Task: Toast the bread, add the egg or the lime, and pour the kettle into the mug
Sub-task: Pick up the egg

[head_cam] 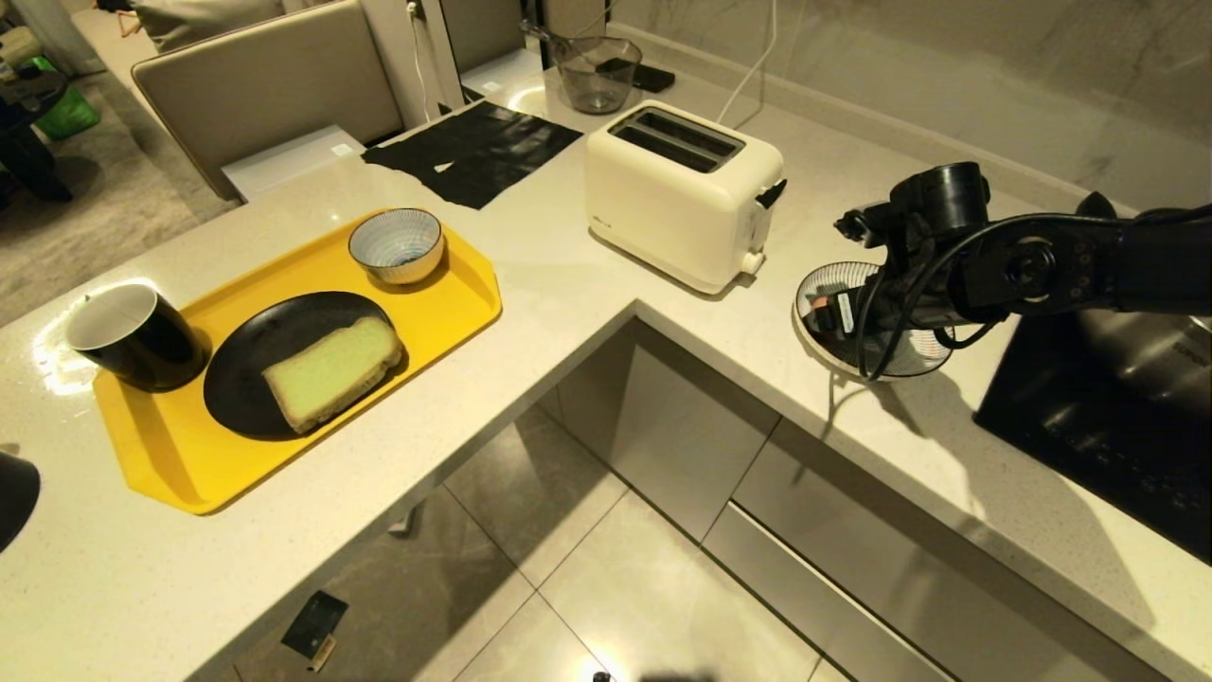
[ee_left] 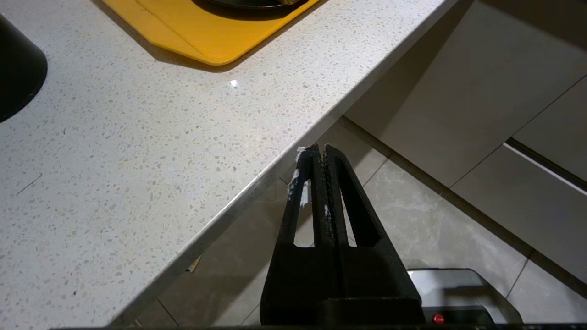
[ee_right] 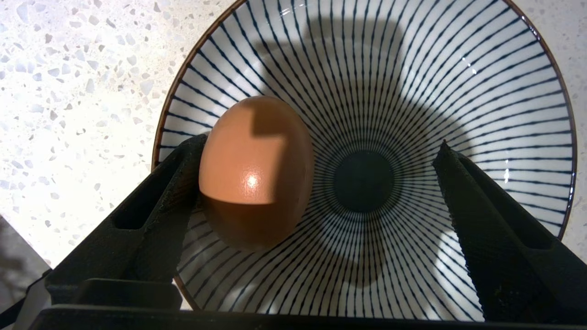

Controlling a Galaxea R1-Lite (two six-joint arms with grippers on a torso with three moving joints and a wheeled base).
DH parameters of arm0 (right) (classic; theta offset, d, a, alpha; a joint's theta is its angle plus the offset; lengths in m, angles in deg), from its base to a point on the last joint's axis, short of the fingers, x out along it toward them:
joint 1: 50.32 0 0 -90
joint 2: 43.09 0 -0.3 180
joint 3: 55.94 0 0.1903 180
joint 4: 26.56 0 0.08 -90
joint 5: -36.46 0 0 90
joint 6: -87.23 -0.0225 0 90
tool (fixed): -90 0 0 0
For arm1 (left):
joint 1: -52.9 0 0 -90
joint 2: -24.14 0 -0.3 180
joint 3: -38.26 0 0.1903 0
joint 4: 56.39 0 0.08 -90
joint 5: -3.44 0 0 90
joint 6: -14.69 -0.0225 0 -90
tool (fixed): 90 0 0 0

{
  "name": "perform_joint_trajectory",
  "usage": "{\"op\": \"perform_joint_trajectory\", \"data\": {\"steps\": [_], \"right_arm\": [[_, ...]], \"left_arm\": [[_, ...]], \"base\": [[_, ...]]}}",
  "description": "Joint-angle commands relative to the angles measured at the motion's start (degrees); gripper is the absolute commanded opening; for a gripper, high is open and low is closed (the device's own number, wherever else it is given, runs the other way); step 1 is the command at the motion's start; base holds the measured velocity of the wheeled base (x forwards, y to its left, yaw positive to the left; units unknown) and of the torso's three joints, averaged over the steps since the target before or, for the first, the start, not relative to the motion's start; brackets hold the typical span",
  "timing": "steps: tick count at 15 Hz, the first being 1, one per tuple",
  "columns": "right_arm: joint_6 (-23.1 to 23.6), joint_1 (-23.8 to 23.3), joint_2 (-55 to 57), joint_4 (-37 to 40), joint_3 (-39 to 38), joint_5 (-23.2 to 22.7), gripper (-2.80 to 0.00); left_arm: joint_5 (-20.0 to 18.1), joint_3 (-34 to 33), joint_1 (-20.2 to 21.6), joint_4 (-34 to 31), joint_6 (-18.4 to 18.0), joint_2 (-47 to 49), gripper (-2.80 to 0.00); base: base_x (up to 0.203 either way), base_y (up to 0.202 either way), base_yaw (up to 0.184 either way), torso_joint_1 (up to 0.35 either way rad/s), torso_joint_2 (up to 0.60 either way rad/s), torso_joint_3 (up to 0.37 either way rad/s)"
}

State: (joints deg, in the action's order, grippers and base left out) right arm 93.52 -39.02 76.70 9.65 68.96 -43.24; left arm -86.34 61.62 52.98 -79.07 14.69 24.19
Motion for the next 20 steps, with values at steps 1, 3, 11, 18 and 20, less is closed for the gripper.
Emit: {"op": "perform_joint_trajectory", "data": {"steps": [1,3,11,18,20], "right_arm": [[0.04,0.04,-0.17,0.0,-0.29,-0.02,0.0],[-0.14,0.04,-0.17,-0.1,-0.19,-0.29,0.0],[0.57,0.04,0.19,-3.34,-0.37,-1.69,0.0],[1.65,0.03,0.27,-3.32,-1.52,-1.69,0.0],[1.62,0.04,0.27,-3.34,-1.6,-1.69,0.0]], "left_arm": [[0.04,0.0,0.01,0.02,0.0,0.04,-2.8],[0.04,0.0,0.01,0.02,0.0,0.04,-2.8],[0.04,0.0,0.01,0.02,0.0,0.04,-2.8],[0.04,0.0,0.09,0.02,0.0,0.04,-2.8],[0.04,0.0,0.01,0.02,0.0,0.04,-2.8]], "base": [[0.0,0.0,0.0,0.0,0.0,0.0],[0.0,0.0,0.0,0.0,0.0,0.0],[0.0,0.0,0.0,0.0,0.0,0.0],[0.0,0.0,0.0,0.0,0.0,0.0],[0.0,0.0,0.0,0.0,0.0,0.0]]}}
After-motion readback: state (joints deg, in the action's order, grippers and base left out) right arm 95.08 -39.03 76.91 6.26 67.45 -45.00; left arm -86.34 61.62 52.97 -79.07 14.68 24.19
